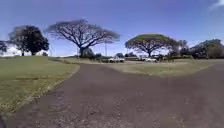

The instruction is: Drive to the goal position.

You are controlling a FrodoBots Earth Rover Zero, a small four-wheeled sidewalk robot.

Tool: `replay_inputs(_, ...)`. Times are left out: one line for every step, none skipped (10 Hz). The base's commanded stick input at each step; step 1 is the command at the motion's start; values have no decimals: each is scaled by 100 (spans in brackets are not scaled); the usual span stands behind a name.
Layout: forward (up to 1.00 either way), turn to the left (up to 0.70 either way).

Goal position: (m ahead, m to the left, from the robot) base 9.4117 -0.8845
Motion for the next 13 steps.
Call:
replay_inputs(100,0)
replay_inputs(100,0)
replay_inputs(100,0)
replay_inputs(100,0)
replay_inputs(100,28)
replay_inputs(100,40)
replay_inputs(100,40)
replay_inputs(100,29)
replay_inputs(100,0)
replay_inputs(100,0)
replay_inputs(100,0)
replay_inputs(100,4)
replay_inputs(100,33)
